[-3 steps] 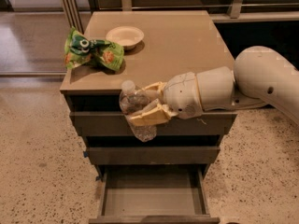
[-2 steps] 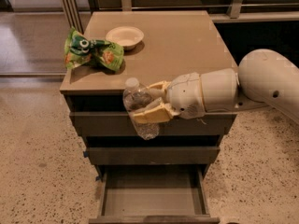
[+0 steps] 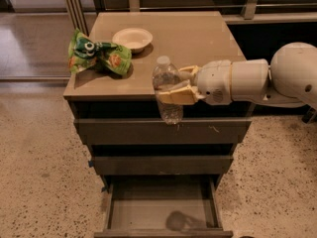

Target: Pick water bottle from bottom drawer and place on counter

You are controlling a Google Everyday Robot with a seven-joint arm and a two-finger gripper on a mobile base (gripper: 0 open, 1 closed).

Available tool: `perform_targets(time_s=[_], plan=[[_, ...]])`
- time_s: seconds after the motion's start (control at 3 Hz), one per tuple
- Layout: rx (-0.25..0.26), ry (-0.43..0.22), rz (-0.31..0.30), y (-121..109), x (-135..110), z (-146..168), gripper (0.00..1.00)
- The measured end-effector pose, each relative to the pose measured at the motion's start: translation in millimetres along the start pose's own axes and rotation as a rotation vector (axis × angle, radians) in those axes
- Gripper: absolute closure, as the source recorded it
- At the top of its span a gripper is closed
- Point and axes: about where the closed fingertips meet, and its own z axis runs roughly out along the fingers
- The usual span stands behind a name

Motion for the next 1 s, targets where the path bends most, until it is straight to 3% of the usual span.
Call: perform_targets(time_s=[0.67,1.0], plan=[[0.094,-0.027,-0.053,-71.1,-47.5,-22.6,1.00],[0.117,-0.047,-0.062,-91.8,-49.5,-24.3,1.00]])
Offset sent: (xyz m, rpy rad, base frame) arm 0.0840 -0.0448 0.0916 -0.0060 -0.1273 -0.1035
